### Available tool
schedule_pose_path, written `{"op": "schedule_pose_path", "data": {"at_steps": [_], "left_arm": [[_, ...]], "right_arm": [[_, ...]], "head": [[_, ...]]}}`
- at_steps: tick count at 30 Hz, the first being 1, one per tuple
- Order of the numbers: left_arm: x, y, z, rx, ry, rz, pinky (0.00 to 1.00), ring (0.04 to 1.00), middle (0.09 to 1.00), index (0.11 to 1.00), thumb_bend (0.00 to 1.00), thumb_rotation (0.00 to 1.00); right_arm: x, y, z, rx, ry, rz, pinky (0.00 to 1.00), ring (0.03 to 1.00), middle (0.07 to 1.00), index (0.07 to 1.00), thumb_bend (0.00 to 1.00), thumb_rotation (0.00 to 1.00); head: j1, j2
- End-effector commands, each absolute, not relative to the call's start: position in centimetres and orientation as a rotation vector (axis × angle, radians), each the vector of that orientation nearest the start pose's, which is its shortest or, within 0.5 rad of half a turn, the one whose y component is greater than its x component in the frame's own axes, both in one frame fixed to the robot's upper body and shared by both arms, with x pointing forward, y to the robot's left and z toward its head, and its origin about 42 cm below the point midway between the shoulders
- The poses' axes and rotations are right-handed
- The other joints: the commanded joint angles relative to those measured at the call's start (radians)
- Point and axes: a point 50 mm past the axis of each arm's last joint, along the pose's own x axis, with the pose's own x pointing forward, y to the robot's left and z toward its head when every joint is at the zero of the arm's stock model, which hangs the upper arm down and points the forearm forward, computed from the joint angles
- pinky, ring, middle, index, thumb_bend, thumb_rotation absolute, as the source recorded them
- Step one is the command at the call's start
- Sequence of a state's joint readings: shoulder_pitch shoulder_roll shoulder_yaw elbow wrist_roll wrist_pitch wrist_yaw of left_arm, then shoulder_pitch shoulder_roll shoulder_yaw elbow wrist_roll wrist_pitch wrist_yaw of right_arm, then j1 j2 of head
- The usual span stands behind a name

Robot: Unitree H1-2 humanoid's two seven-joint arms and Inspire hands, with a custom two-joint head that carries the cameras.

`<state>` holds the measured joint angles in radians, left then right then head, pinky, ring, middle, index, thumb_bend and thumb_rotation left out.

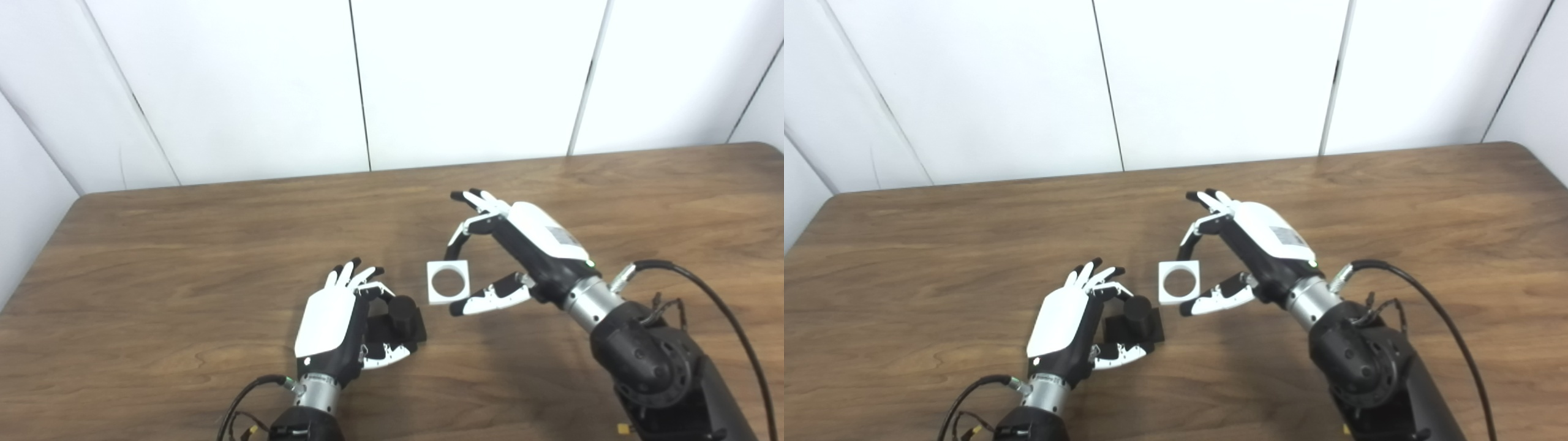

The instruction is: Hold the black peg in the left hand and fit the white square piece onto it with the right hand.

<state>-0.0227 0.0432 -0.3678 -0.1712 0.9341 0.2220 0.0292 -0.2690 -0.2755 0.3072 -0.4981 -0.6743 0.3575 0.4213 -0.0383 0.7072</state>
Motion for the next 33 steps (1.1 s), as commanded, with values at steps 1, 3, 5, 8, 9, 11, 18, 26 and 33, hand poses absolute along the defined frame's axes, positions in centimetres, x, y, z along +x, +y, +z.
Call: {"op": "schedule_pose_path", "data": {"at_steps": [1,3,5,8,9,11,18,26,33], "left_arm": [[27.6,13.4,13.0,0.984,-0.117,-0.138,1.0,0.984,0.878,0.485,0.52,0.07],[27.6,13.4,13.0,0.985,-0.116,-0.14,1.0,0.987,0.881,0.485,0.52,0.07],[27.6,13.4,13.0,0.987,-0.118,-0.141,1.0,0.986,0.88,0.485,0.52,0.07],[27.6,13.4,13.0,0.985,-0.118,-0.141,1.0,0.986,0.88,0.485,0.52,0.07],[27.6,13.4,13.0,0.983,-0.117,-0.14,1.0,0.986,0.88,0.485,0.52,0.07],[27.6,13.3,13.0,0.985,-0.115,-0.14,1.0,0.987,0.88,0.485,0.52,0.07],[27.6,13.1,13.0,1.005,-0.124,-0.142,1.0,0.98,0.877,0.485,0.52,0.08],[27.5,13.0,13.0,1.015,-0.124,-0.143,1.0,0.976,0.877,0.486,0.52,0.08],[27.5,13.0,13.1,0.994,-0.123,-0.136,1.0,0.979,0.875,0.485,0.52,0.08]], "right_arm": [[30.5,-16.8,27.4,-0.947,-0.402,0.376,1.0,1.0,0.962,0.493,0.52,0.16],[30.4,-16.4,27.3,-0.947,-0.403,0.385,1.0,1.0,0.96,0.493,0.52,0.16],[30.4,-16.0,27.1,-0.945,-0.404,0.392,1.0,1.0,0.957,0.493,0.52,0.16],[30.4,-15.5,27.0,-0.934,-0.403,0.407,1.0,1.0,0.958,0.493,0.52,0.16],[30.5,-15.3,26.9,-0.932,-0.405,0.411,1.0,1.0,0.957,0.492,0.52,0.16],[30.5,-15.0,26.9,-0.931,-0.406,0.418,1.0,1.0,0.955,0.492,0.52,0.16],[30.8,-14.4,26.4,-0.926,-0.393,0.433,1.0,1.0,0.957,0.493,0.52,0.16],[31.6,-14.2,25.2,-0.911,-0.341,0.439,1.0,1.0,0.951,0.492,0.52,0.16],[32.2,-14.5,24.1,-0.901,-0.322,0.433,1.0,1.0,0.945,0.492,0.52,0.16]], "head": [[0.0,0.0],[0.001,0.0],[0.0,0.0],[-0.001,0.0],[-0.001,0.001],[-0.001,0.001],[0.001,0.0],[0.001,0.0],[0.006,0.005]]}}
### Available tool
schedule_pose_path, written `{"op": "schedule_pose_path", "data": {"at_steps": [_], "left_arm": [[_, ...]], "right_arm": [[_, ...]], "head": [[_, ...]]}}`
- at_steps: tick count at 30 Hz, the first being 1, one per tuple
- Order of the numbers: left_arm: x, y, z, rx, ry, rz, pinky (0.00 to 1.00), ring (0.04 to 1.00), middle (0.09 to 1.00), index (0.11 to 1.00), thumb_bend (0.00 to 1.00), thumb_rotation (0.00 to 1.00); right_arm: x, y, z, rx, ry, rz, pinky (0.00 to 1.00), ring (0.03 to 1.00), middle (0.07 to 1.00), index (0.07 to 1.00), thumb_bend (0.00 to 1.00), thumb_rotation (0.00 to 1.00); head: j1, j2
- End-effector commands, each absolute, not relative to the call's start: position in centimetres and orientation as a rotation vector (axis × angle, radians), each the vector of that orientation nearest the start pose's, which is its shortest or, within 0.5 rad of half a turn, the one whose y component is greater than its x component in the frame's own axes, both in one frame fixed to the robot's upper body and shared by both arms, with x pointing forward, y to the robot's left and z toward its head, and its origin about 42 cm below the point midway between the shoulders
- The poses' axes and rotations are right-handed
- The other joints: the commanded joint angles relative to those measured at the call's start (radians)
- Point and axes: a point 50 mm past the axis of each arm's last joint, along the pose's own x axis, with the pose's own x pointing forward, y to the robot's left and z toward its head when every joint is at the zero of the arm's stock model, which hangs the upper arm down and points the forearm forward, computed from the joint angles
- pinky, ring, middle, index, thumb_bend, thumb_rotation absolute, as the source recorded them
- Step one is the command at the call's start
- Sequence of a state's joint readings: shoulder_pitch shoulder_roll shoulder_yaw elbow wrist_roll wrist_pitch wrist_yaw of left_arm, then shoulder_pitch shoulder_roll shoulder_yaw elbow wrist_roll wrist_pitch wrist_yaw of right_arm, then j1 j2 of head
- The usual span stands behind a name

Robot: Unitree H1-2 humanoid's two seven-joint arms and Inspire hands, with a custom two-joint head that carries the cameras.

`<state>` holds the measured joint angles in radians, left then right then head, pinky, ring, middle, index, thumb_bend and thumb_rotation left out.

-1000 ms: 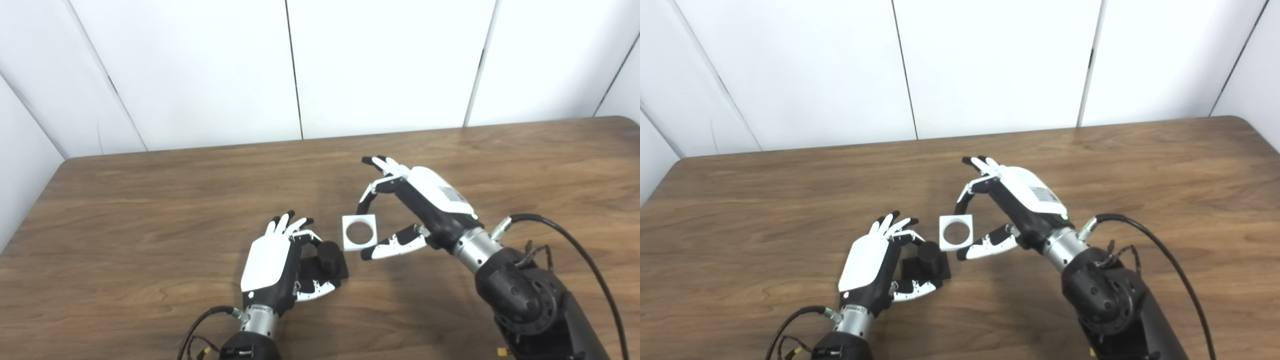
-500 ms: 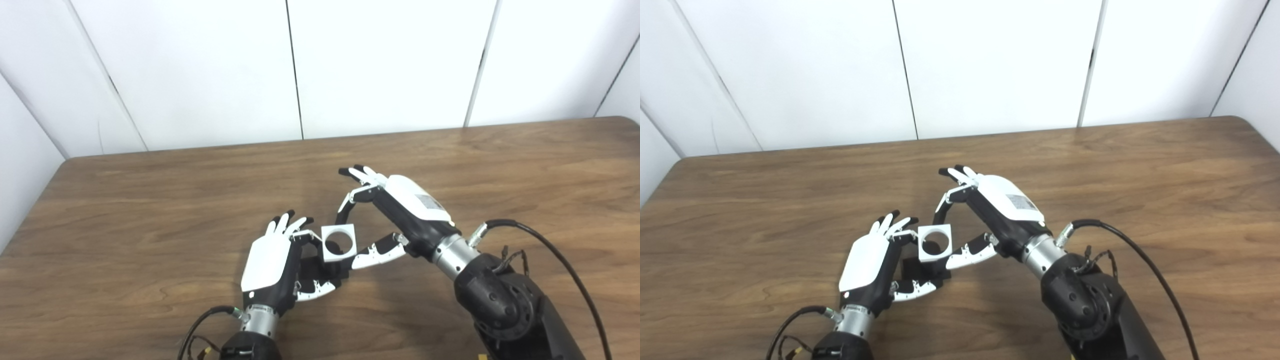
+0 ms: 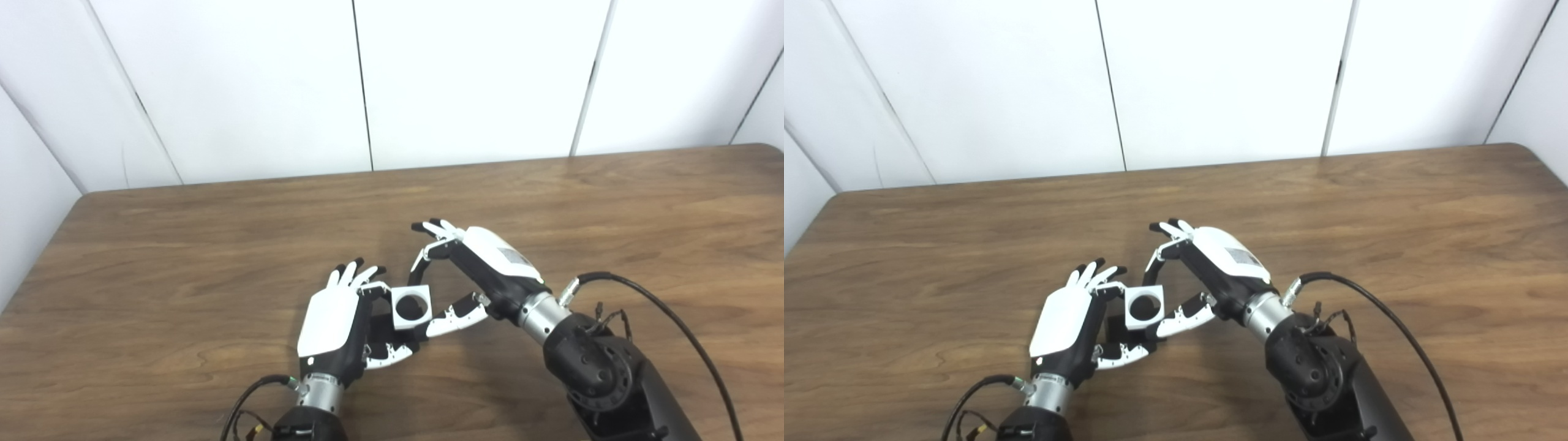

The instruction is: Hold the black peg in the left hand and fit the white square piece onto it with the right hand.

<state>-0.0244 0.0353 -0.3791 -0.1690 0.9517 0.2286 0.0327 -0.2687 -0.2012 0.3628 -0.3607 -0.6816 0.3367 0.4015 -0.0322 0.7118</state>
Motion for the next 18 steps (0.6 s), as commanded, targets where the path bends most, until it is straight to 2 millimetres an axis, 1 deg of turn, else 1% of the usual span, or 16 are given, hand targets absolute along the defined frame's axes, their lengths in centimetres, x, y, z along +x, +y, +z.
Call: {"op": "schedule_pose_path", "data": {"at_steps": [1,10,12,18], "left_arm": [[27.52,12.97,13.12,0.994,-0.125,-0.136,1.0,0.98,0.875,0.485,0.52,0.08],[27.56,12.49,13.22,1.022,-0.125,-0.141,1.0,0.965,0.875,0.486,0.52,0.08],[27.57,12.43,13.22,1.021,-0.13,-0.141,0.99,0.961,0.872,0.486,0.52,0.08],[27.57,12.35,13.17,1.013,-0.119,-0.139,1.0,0.965,0.873,0.486,0.52,0.08]], "right_arm": [[32.29,-14.51,24.1,-0.899,-0.319,0.432,1.0,1.0,0.945,0.492,0.52,0.16],[32.52,-14.64,23.99,-0.898,-0.307,0.422,1.0,1.0,0.939,0.492,0.52,0.16],[32.55,-14.65,23.97,-0.901,-0.307,0.421,1.0,1.0,0.939,0.492,0.52,0.16],[32.69,-14.66,23.91,-0.902,-0.305,0.423,1.0,1.0,0.942,0.492,0.52,0.16]], "head": [[0.003,0.0],[0.003,0.0],[0.003,-0.001],[0.005,-0.001]]}}
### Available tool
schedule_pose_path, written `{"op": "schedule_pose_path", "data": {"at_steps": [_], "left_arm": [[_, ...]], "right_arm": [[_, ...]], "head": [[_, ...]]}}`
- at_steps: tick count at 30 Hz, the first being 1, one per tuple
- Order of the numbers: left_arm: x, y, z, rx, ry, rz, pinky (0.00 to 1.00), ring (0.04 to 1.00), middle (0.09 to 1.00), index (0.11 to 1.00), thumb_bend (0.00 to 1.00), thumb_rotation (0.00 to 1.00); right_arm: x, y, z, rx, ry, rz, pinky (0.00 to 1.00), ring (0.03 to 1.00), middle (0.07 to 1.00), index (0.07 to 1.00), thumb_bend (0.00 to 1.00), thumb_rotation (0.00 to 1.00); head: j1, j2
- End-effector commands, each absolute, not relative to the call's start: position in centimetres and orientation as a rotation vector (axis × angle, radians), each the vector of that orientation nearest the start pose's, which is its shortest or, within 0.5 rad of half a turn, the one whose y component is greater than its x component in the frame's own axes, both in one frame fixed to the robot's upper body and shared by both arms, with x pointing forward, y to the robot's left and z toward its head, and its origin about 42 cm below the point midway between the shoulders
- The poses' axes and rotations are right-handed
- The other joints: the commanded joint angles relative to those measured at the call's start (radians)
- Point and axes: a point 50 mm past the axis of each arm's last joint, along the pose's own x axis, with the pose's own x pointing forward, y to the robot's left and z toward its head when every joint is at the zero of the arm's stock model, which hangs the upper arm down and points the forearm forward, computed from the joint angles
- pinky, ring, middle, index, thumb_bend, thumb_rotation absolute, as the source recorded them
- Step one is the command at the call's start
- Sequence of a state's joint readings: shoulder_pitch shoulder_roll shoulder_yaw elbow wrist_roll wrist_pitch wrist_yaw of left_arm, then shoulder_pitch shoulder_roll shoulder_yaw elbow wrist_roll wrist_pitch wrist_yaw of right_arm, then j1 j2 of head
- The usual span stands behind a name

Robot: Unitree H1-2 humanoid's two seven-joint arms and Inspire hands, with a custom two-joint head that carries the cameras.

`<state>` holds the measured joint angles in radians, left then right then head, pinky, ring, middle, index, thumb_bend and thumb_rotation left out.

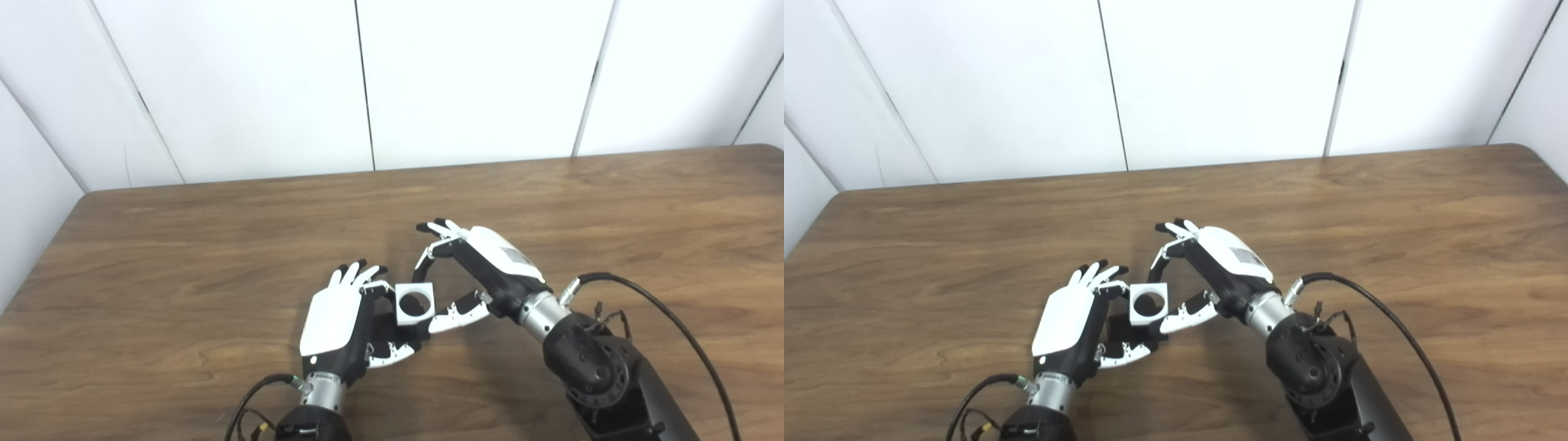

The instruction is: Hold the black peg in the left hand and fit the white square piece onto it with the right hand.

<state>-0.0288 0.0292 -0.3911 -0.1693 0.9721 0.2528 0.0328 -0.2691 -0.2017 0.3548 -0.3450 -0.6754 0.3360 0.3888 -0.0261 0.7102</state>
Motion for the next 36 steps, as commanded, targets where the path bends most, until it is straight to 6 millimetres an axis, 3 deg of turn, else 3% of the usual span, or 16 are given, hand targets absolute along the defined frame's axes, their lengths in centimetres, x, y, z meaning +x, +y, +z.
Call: {"op": "schedule_pose_path", "data": {"at_steps": [1,36], "left_arm": [[27.6,12.4,13.1,1.013,-0.118,-0.139,1.0,0.964,0.873,0.486,0.52,0.08],[27.7,10.8,13.0,0.975,-0.15,-0.153,1.0,0.98,0.877,0.485,0.52,0.08]], "right_arm": [[32.7,-14.6,23.9,-0.902,-0.304,0.423,1.0,1.0,0.942,0.492,0.52,0.16],[33.0,-14.6,23.3,-0.945,-0.294,0.454,1.0,1.0,0.942,0.493,0.52,0.16]], "head": [[-0.002,0.001],[-0.001,0.003]]}}
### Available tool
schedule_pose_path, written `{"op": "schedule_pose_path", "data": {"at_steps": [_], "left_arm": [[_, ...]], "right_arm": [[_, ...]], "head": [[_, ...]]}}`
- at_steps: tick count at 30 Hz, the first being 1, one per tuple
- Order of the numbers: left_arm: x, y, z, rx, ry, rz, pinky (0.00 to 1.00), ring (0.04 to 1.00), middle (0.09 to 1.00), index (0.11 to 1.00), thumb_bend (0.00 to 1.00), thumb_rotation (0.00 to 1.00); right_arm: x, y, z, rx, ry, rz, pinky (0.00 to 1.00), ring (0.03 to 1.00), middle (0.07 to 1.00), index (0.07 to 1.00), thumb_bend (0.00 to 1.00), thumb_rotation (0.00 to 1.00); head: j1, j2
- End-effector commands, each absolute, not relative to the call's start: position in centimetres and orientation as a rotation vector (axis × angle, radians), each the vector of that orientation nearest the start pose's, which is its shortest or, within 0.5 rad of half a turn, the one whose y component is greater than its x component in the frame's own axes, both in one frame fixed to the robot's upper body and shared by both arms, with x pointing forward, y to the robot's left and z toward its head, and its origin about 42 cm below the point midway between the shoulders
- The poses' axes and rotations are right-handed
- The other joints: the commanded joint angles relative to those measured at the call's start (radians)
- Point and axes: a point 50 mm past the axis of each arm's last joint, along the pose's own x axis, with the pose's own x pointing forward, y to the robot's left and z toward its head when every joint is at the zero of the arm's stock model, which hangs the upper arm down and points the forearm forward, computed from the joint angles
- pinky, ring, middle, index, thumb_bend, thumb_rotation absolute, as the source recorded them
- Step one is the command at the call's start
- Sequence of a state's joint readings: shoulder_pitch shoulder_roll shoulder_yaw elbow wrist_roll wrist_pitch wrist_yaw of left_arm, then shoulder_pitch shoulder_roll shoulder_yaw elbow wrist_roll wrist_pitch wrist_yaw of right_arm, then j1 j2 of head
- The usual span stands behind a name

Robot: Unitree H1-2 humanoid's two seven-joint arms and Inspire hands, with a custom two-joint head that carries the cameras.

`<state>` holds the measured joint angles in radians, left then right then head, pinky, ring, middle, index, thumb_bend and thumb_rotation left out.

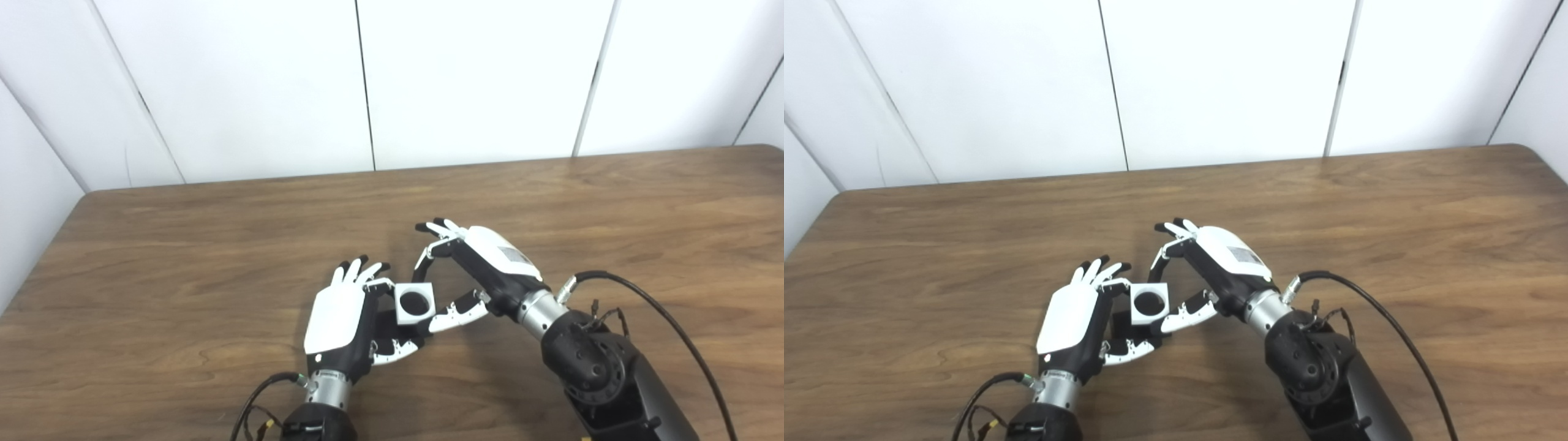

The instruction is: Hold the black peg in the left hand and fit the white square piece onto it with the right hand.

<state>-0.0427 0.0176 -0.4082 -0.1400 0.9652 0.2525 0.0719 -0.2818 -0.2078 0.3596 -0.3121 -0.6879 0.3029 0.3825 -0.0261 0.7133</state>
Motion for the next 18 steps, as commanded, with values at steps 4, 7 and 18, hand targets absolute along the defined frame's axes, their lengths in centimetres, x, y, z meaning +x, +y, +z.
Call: {"op": "schedule_pose_path", "data": {"at_steps": [4,7,18], "left_arm": [[27.7,10.65,13.02,0.98,-0.151,-0.159,1.0,0.982,0.877,0.485,0.52,0.08],[27.66,10.6,13.05,0.977,-0.147,-0.166,1.0,0.985,0.879,0.485,0.52,0.08],[27.54,10.25,13.04,0.987,-0.149,-0.176,1.0,0.985,0.883,0.485,0.52,0.08]], "right_arm": [[33.04,-14.59,23.17,-0.947,-0.287,0.454,1.0,1.0,0.942,0.493,0.52,0.16],[33.06,-14.65,23.12,-0.946,-0.285,0.456,1.0,1.0,0.942,0.493,0.52,0.16],[33.12,-14.68,23.01,-0.949,-0.283,0.459,1.0,1.0,0.942,0.493,0.52,0.16]], "head": [[-0.001,0.0],[0.002,0.002],[0.0,0.006]]}}
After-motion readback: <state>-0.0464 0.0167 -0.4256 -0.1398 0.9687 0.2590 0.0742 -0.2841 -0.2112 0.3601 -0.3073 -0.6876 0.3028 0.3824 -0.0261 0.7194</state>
